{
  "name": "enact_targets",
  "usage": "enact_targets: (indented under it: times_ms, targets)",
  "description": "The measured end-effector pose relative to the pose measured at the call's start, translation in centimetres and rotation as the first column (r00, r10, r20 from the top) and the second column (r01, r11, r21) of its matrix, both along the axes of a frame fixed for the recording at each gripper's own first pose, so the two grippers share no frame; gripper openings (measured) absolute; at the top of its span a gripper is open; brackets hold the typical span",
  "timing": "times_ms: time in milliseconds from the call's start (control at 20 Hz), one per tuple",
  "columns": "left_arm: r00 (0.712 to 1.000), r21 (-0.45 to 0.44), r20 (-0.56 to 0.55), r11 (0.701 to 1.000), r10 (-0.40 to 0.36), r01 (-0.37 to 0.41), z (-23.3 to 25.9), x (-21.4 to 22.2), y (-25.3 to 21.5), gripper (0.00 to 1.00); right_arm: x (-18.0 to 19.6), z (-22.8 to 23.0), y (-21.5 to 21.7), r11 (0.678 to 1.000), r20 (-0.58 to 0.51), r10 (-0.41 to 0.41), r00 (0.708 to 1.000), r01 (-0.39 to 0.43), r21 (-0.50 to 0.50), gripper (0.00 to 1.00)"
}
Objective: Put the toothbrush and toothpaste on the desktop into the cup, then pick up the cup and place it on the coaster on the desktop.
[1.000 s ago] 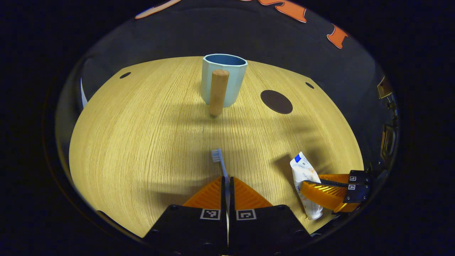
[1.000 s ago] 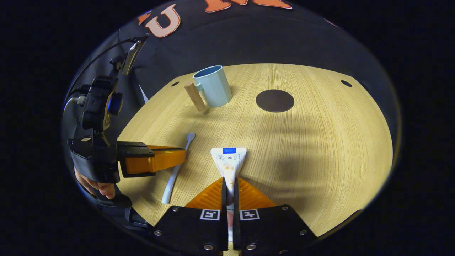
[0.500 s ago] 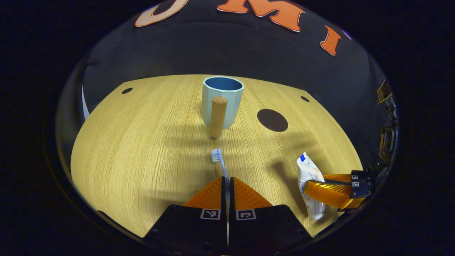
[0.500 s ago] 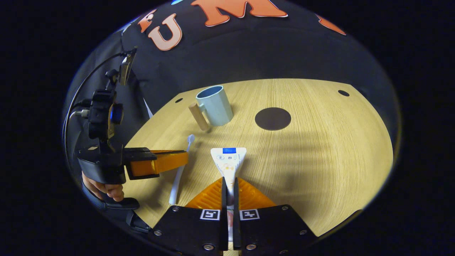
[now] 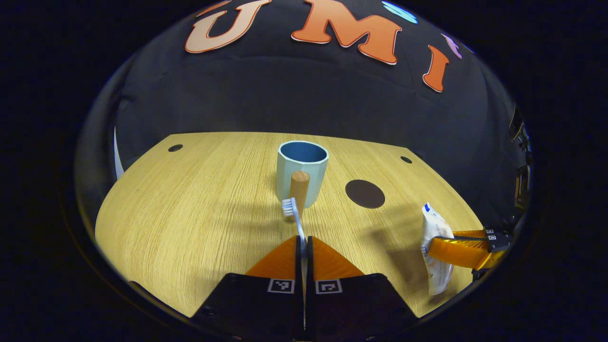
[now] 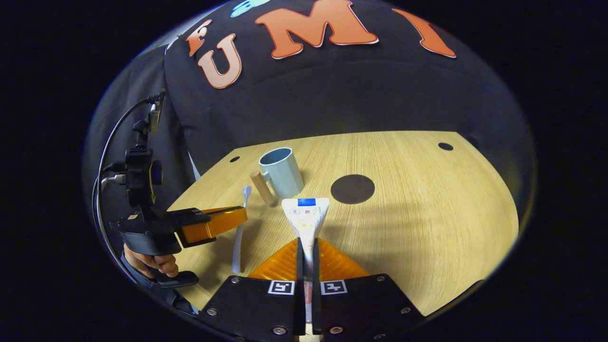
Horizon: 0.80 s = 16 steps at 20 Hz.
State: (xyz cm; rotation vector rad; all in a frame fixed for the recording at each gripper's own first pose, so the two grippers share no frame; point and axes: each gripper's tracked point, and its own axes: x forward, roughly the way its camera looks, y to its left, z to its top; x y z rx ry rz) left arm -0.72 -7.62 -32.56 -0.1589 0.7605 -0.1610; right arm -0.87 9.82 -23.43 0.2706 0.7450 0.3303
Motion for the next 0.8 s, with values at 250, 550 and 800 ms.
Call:
enact_targets:
  times_ms: [250, 550, 800]
  targets:
    - [0.991, 0.035, 0.13, 0.999, 0.013, -0.018, 3.0, 0.3, 1.8, 0.01, 1.3, 1.6, -0.3, 1.0, 0.062, -0.027, 0.998, 0.027, 0.0, 0.06]
    - [0.979, 0.029, 0.201, 0.999, 0.039, -0.045, 4.3, -0.9, 2.0, 0.01, 3.4, 3.8, -0.9, 0.998, 0.184, -0.047, 0.982, 0.054, -0.036, 0.06]
    - [0.955, 0.041, 0.293, 0.998, 0.042, -0.056, 5.0, 0.3, 2.5, 0.01, 4.6, 5.7, -1.3, 0.997, 0.25, -0.056, 0.967, 0.07, -0.046, 0.05]
